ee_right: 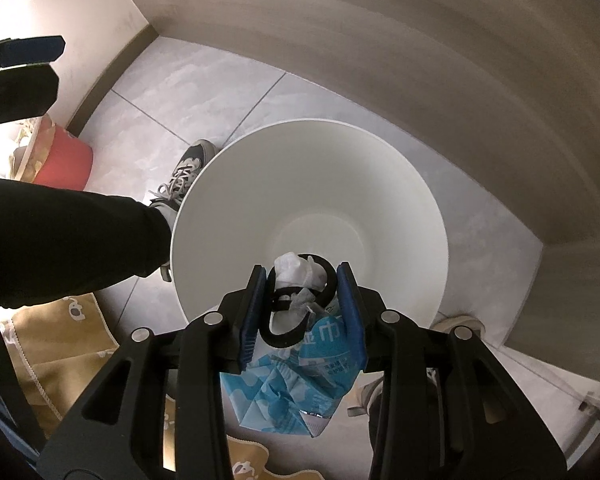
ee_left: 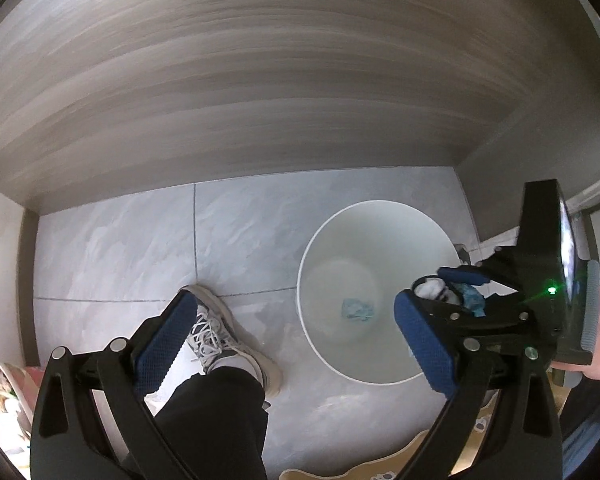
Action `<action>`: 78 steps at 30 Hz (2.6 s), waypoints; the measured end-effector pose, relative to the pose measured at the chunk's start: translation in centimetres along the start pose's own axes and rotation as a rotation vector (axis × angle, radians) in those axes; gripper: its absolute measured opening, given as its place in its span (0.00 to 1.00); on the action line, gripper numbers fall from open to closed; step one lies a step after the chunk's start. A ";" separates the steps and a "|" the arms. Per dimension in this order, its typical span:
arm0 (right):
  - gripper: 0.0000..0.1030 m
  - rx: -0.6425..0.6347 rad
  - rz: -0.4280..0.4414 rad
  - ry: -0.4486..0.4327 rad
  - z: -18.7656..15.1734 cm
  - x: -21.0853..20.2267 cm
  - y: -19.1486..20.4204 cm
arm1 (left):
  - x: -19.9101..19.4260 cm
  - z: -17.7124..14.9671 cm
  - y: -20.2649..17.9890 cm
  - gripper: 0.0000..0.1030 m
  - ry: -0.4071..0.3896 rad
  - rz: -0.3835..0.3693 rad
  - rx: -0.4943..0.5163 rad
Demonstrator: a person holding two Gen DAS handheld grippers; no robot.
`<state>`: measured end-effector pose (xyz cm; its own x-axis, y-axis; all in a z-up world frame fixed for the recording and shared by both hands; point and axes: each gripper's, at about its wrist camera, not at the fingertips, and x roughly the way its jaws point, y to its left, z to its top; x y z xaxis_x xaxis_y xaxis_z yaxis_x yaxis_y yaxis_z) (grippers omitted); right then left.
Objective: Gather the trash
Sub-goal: 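Open the right tool to drop the blue bag into the bin, then raise both tools back toward the bed, then grasp the red knotted cord with the left tool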
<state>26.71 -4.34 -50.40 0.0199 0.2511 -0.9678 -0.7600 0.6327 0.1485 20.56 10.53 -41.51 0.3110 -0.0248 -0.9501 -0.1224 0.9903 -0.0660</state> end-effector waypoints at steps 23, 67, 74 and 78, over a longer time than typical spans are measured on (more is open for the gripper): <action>0.95 -0.020 -0.156 -0.052 -1.1 -5.7 1.5 | -4.9 -1.5 -1.1 0.94 -0.062 0.014 0.052; 0.95 0.119 -0.217 -0.654 3.3 -47.2 -6.0 | -29.1 21.5 -7.0 0.85 -0.483 -0.015 0.022; 0.95 0.175 -0.188 -0.651 4.9 -46.4 -8.5 | -28.9 21.6 -7.4 0.40 -0.498 0.032 0.059; 0.95 0.184 -0.181 -0.651 6.0 -46.1 -9.4 | -29.2 20.9 -7.3 0.25 -0.512 0.004 0.067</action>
<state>36.86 -17.45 -5.96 0.5648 0.4815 -0.6702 -0.5868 0.8054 0.0841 32.09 6.86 -6.92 0.7340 0.0328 -0.6784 -0.0693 0.9972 -0.0268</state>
